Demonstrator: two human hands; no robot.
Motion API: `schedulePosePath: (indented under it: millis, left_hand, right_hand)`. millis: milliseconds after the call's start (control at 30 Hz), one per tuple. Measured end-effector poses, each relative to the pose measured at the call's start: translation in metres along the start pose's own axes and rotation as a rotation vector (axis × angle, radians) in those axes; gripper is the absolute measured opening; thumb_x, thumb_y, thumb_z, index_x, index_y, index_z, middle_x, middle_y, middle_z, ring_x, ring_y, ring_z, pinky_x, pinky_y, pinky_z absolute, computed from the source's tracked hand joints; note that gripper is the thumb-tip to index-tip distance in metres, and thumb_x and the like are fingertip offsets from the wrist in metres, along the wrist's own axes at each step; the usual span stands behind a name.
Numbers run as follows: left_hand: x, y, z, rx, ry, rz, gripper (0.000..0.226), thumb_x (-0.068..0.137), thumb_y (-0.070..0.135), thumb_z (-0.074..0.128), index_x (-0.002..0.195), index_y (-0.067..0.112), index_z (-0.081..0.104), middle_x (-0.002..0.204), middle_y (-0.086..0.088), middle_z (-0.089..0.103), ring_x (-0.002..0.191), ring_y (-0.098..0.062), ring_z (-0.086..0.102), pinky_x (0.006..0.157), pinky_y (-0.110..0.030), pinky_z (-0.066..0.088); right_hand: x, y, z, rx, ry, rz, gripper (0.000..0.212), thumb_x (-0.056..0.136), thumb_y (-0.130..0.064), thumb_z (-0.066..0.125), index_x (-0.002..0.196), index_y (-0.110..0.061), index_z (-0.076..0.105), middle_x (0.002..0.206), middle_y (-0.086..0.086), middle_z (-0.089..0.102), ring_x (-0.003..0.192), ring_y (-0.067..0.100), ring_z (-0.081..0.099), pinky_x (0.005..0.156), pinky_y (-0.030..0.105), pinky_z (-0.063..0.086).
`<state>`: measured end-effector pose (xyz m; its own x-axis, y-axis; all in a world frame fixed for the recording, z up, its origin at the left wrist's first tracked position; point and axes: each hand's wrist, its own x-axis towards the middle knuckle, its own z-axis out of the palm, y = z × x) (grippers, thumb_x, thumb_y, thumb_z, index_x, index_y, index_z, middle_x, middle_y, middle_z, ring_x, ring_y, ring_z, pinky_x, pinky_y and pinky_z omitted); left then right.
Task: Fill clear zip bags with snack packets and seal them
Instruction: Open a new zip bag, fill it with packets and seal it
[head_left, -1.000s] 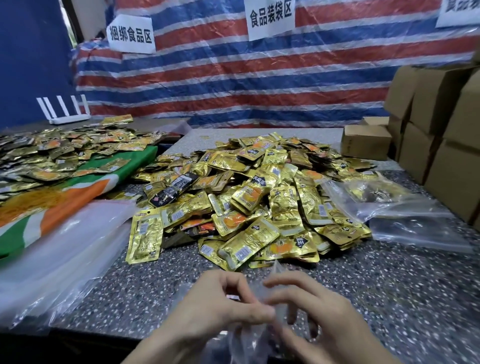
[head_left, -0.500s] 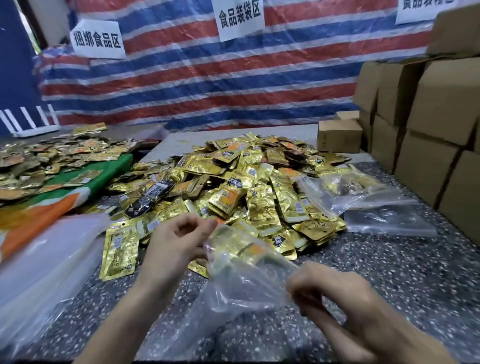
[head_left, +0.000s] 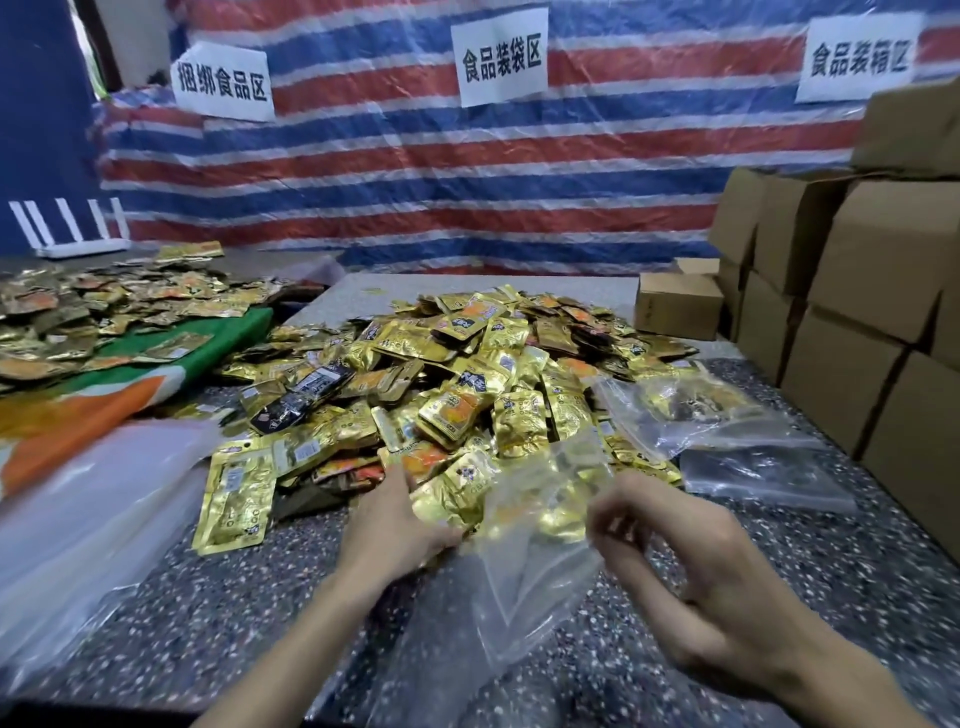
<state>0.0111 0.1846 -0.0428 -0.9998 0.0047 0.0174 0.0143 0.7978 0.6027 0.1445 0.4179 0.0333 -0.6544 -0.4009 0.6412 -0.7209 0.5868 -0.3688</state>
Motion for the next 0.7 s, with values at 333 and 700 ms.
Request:
schedulePosePath:
  millis: [333, 700]
  left_hand:
    - [-0.035, 0.011, -0.091, -1.014, -0.029, -0.014, 0.057, 0.05, 0.001, 0.087, 0.101, 0.023, 0.073, 0.105, -0.011, 0.068, 0.083, -0.027, 0.074, 0.065, -0.034, 0.061]
    - [-0.1, 0.062, -0.137, -0.64, 0.035, 0.413, 0.045, 0.048, 0.017, 0.095, 0.086, 0.022, 0.072, 0.085, 0.001, 0.076, 0.074, -0.016, 0.073, 0.064, -0.028, 0.06]
  right_hand:
    - [0.006, -0.005, 0.005, -0.047, -0.019, -0.022, 0.008, 0.088, -0.015, 0.055, 0.092, -0.021, 0.058, 0.084, -0.015, 0.057, 0.072, 0.004, 0.056, 0.057, 0.023, 0.049]
    - [0.017, -0.021, 0.02, 0.111, 0.091, -0.057, 0.006, 0.088, -0.011, 0.06, 0.09, -0.015, 0.064, 0.081, -0.012, 0.058, 0.071, 0.01, 0.059, 0.058, 0.027, 0.048]
